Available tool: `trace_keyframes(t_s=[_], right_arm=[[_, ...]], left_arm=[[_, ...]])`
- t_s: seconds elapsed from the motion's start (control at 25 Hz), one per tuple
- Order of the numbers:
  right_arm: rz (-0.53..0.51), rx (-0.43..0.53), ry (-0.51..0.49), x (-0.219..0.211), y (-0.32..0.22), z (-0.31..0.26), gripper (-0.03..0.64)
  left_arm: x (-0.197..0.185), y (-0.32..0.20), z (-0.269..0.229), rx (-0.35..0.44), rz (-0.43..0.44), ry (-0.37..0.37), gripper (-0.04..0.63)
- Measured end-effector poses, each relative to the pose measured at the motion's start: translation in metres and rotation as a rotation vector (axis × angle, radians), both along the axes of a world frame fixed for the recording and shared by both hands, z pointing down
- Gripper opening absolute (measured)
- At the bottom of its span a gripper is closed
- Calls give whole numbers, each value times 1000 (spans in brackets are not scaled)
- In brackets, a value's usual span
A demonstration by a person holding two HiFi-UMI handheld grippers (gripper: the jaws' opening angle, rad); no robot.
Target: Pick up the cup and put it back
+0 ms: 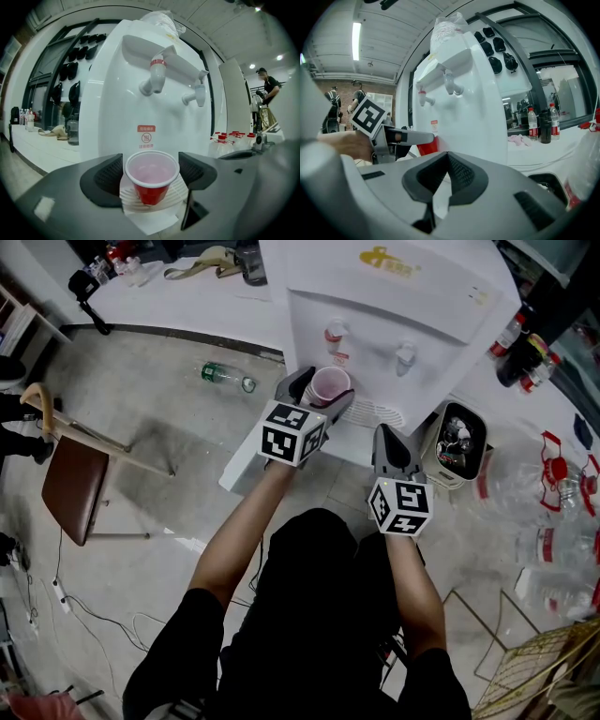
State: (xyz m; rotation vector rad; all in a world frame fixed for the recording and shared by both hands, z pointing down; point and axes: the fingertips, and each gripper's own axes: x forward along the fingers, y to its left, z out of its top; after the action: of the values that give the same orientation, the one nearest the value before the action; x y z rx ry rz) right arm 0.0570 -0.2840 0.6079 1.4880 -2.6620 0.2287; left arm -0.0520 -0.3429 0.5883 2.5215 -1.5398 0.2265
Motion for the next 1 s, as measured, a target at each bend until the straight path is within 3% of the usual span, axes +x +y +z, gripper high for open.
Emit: trace_keyframes(t_s=[0.68,1.0], right_arm=[[-11,4,-3,0,7,-5,-6],[-7,1,-1,1,7,-5,-6]], left_arm=[[2,4,-10,13,11,-8,365],[1,24,-32,74,16,27,367]])
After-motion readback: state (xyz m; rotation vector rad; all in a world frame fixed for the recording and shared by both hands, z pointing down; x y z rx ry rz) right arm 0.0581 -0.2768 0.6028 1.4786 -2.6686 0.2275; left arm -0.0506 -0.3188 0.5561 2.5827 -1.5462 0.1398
